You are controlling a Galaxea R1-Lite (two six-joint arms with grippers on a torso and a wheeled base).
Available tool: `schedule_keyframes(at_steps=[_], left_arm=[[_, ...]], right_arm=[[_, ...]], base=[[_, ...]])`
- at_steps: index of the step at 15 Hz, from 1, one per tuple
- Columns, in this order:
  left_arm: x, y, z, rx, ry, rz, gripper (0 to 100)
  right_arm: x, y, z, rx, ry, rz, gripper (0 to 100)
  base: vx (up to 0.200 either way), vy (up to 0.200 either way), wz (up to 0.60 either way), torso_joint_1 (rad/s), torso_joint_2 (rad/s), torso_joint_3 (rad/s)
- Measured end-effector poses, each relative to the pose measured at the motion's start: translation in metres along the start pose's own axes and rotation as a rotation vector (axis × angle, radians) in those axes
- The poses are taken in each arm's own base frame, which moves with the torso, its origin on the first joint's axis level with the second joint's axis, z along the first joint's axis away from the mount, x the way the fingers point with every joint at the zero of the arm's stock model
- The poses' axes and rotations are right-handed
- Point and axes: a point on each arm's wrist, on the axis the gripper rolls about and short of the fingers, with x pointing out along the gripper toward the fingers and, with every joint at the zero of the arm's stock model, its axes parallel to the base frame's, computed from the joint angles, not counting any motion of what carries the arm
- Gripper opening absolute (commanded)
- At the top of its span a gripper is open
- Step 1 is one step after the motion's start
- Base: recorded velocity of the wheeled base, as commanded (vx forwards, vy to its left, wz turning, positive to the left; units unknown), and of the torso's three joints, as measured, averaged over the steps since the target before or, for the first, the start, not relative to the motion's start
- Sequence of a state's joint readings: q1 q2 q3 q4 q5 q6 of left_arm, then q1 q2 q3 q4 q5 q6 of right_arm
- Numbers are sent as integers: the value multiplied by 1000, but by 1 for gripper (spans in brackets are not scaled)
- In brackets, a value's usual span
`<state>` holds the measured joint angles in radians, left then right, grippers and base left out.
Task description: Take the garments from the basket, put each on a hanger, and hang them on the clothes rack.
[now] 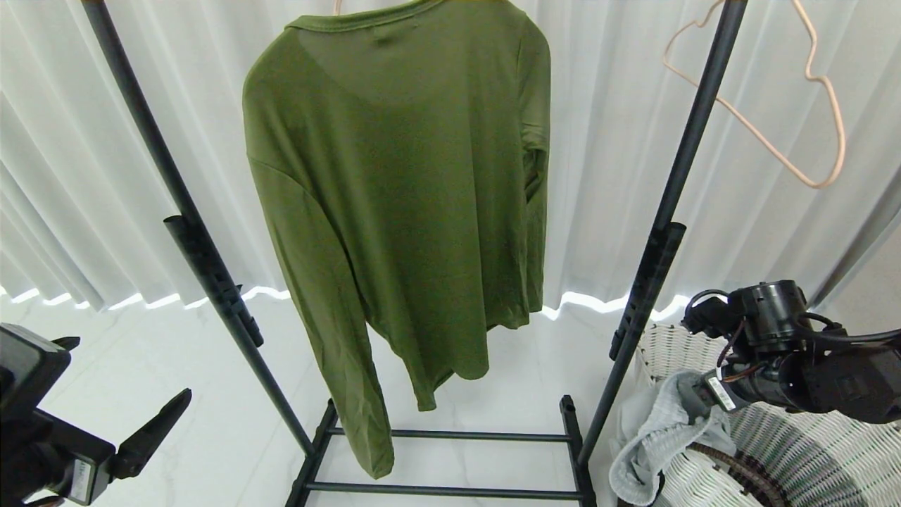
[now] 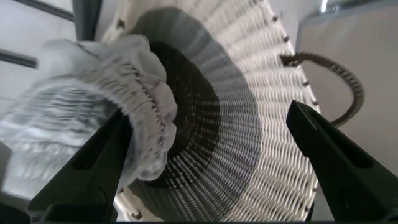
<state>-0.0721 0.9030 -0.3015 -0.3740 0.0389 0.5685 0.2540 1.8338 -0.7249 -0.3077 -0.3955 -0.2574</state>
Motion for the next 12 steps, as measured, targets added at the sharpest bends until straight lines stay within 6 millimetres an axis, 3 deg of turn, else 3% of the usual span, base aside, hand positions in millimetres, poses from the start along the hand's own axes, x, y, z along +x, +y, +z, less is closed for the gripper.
schedule_keyframes(at_steps=[4, 7, 9, 12], left_arm=[[4, -2, 1, 6, 3, -24, 100], [4, -3, -1, 6, 11, -31, 100], [4, -5, -4, 6, 21, -38, 100], [4, -7, -6, 6, 28, -42, 100]], right_arm=[[6, 3, 0, 1, -4, -2, 0], [-3, 5, 5, 2, -43, -1, 0], [-21, 10, 9, -12, -95, 8, 0], [-68, 16, 20, -40, -237, -5, 0]], base=[[0, 0, 0, 0, 0, 0], [0, 0, 0, 0, 0, 0], [0, 0, 0, 0, 0, 0], [0, 0, 0, 0, 0, 0]])
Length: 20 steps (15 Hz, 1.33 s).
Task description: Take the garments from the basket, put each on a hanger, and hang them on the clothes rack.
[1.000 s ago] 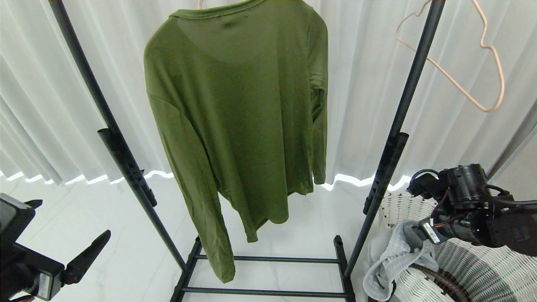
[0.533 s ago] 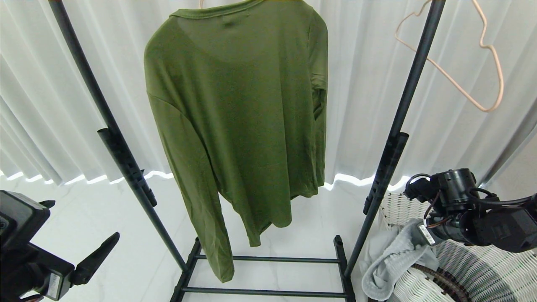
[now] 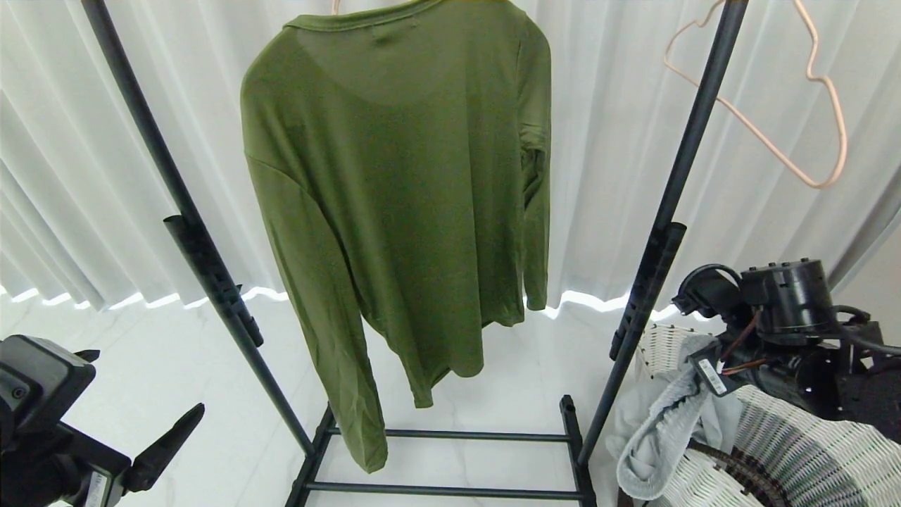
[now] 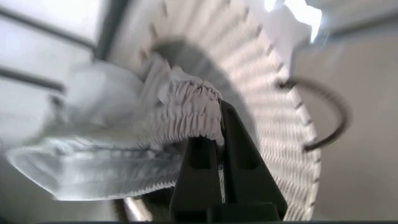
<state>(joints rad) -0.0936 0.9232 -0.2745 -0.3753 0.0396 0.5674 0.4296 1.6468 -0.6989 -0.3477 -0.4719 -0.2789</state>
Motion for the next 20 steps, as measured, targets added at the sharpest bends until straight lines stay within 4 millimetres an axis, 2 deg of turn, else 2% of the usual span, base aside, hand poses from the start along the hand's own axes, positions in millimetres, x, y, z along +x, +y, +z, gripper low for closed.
schedule_keyframes(at_steps=[3, 7, 12, 20], left_arm=[[0, 0, 0, 0, -2, 5, 100], [-1, 0, 0, -1, -2, 10, 100], [-4, 1, 0, 15, -16, 19, 100], [-5, 6, 7, 33, -18, 74, 100]], right_arm=[[-42, 3, 14, -64, -134, 9, 0], [-76, 2, 21, -130, -252, 35, 0], [-88, -3, 24, -124, -295, 27, 0], [-92, -6, 24, -116, -308, 24, 0]], base=[[-200, 0, 0, 2, 6, 2], [-200, 0, 0, 0, 8, 1], [0, 0, 0, 0, 0, 0], [0, 200, 0, 2, 2, 4]])
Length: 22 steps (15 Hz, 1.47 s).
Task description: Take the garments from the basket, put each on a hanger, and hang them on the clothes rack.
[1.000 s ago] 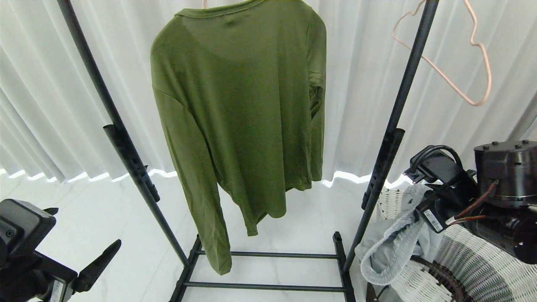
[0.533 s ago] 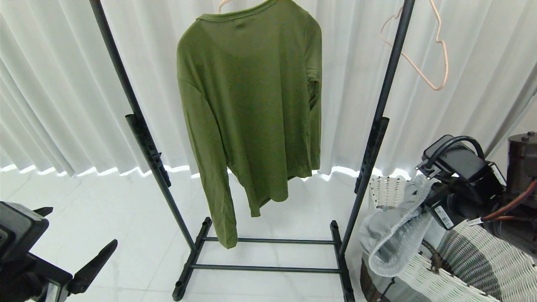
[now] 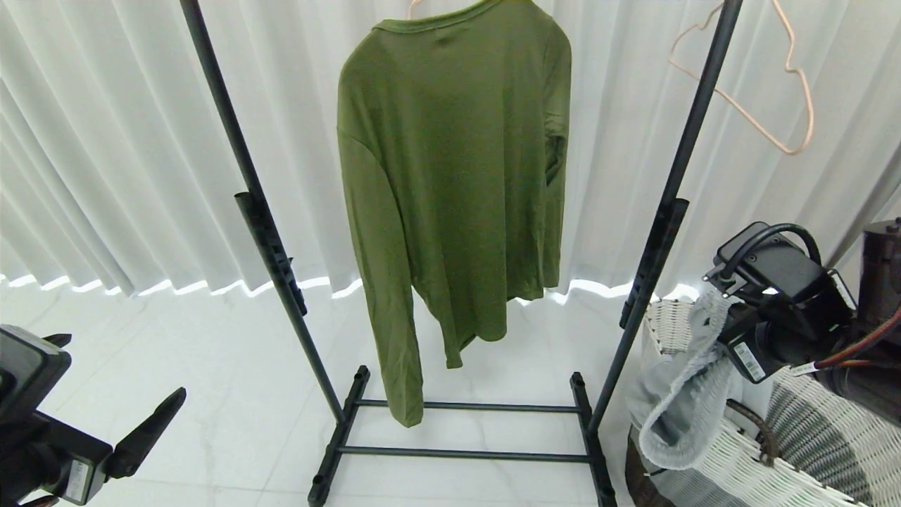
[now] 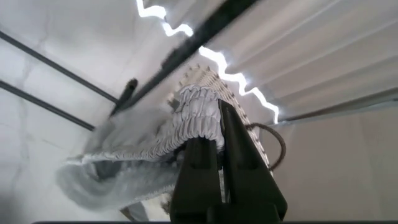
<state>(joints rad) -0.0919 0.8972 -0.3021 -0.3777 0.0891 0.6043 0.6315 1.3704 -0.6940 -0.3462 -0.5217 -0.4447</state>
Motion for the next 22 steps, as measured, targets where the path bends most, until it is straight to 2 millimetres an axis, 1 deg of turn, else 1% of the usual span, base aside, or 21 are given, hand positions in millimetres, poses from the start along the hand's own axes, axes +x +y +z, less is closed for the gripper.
schedule_keyframes(at_steps=[1, 4, 6, 8, 10, 11, 12, 14, 17, 19, 20, 22], left_arm=[[0, 0, 0, 1, 1, -1, 100], [1, 0, 2, 1, -16, -24, 100], [1, -2, 3, 4, -59, -89, 100], [1, -6, 5, 1, -113, -171, 100], [3, -8, 11, -12, -177, -271, 100], [6, -8, 17, -15, -200, -300, 100], [9, -8, 26, -21, -223, -331, 100], [18, -11, 50, -46, -281, -408, 100], [35, -30, 93, -108, -334, -550, 100], [45, -53, 123, -197, -329, -655, 100], [50, -69, 135, -250, -303, -712, 100], [59, -106, 154, -353, -222, -810, 100]], right_arm=[[0, 0, 0, 0, 0, 0, 0], [0, -1, 2, 5, -8, -2, 0], [0, -4, 8, 18, -29, -6, 0], [-2, -9, 20, 43, -70, -11, 0], [-6, -14, 39, 100, -133, -14, 0], [-10, -16, 49, 129, -170, -9, 0], [-14, -17, 58, 148, -201, -2, 0], [-23, -19, 71, 184, -255, 14, 0], [-36, -19, 84, 223, -320, 48, 0], [-44, -20, 87, 234, -345, 60, 0], [-48, -22, 88, 240, -359, 63, 0], [-55, -23, 89, 247, -381, 75, 0]], base=[[0, 200, 0, 7, 2, 2], [0, 0, 0, 0, 0, 0], [0, 0, 0, 0, 0, 0], [0, 0, 0, 0, 0, 0], [0, 0, 0, 0, 0, 0], [0, 0, 0, 0, 0, 0], [0, 0, 0, 0, 0, 0], [0, 0, 0, 0, 0, 0], [0, 0, 0, 0, 0, 0], [0, 0, 0, 0, 0, 0], [0, 0, 0, 0, 0, 0], [0, 0, 0, 0, 0, 0]])
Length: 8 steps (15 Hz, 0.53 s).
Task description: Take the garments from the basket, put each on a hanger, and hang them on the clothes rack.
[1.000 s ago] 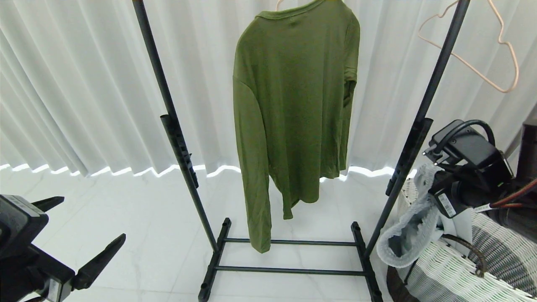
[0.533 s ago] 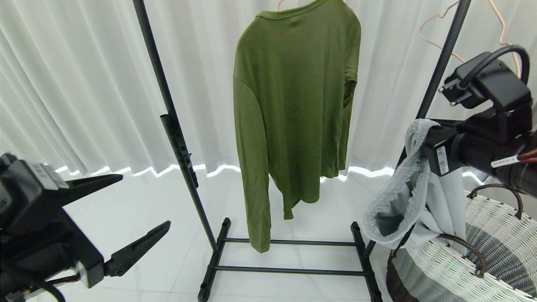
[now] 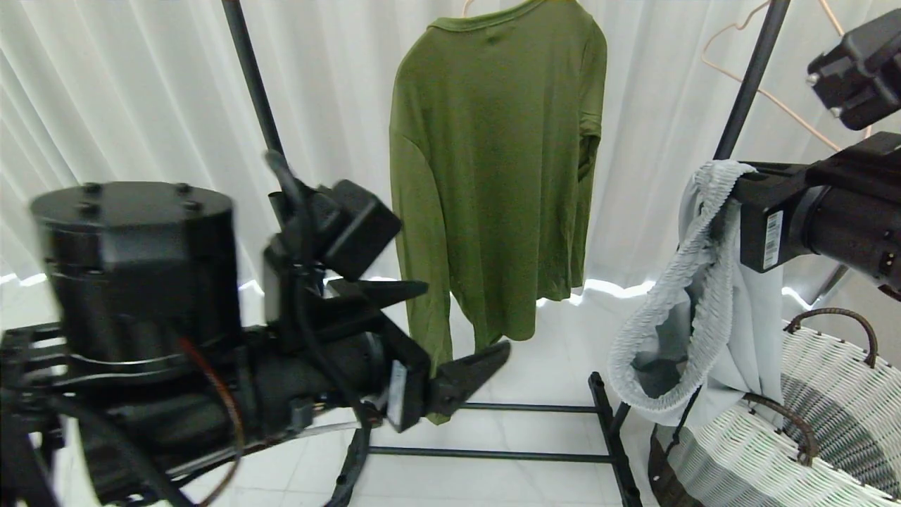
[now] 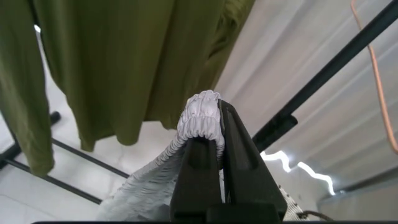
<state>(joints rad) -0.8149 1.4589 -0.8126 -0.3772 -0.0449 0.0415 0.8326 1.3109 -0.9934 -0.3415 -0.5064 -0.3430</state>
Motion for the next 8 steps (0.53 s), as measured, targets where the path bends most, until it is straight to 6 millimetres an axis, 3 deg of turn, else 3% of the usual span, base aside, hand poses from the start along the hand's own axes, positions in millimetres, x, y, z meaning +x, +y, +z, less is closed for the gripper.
schedule_keyframes(at_steps=[4, 8], left_arm=[[77, -47, 1, -239, 67, -25, 100], [141, -76, -9, -289, 97, -20, 100]], right_arm=[[-15, -2, 9, 19, -45, 30, 0], [-28, -8, 10, 20, -45, 37, 0]], base=[[0, 0, 0, 0, 0, 0], [0, 0, 0, 0, 0, 0]])
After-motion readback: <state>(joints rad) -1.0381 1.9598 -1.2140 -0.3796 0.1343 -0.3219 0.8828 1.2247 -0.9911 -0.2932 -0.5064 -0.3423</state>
